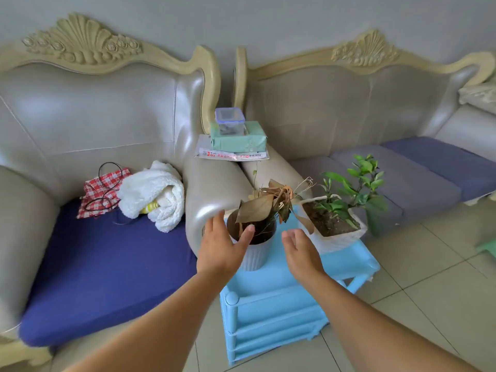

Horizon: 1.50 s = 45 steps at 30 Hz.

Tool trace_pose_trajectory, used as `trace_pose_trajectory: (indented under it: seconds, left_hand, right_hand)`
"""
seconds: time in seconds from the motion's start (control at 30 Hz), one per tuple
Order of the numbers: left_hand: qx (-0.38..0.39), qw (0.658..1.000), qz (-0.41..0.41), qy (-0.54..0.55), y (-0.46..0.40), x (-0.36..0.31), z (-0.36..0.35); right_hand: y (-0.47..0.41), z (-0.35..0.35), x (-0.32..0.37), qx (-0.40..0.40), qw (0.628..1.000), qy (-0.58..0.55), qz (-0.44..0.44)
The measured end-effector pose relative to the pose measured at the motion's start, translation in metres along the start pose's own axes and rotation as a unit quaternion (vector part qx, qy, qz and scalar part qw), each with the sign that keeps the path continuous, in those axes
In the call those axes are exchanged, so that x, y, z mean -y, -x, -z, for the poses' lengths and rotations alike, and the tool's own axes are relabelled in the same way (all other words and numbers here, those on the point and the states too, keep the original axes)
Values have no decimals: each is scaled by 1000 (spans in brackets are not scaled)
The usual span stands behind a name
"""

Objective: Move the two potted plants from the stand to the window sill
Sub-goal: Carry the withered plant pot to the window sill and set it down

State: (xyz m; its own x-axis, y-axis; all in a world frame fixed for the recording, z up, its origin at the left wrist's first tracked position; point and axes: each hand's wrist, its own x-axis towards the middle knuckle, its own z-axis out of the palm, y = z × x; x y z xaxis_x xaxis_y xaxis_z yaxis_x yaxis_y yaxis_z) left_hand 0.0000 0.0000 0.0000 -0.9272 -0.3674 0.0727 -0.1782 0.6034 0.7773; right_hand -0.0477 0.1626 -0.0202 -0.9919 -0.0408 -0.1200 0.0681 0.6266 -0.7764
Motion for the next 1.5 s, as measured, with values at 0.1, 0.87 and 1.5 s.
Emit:
trace_pose_trajectory:
  seconds: [0.1, 0.87, 1.5]
  left_hand:
    - [-35, 990, 68, 116, -4, 23, -20]
    - [-81, 746, 389, 534, -54, 65, -112]
    - [-130, 758, 287, 571, -71, -5, 33]
  right_hand:
    - [-13, -21, -21, -4, 993, -106, -49]
    - [-83, -121, -58, -71, 905, -383, -171]
    - [-54, -79, 114, -24, 898, -432, -78]
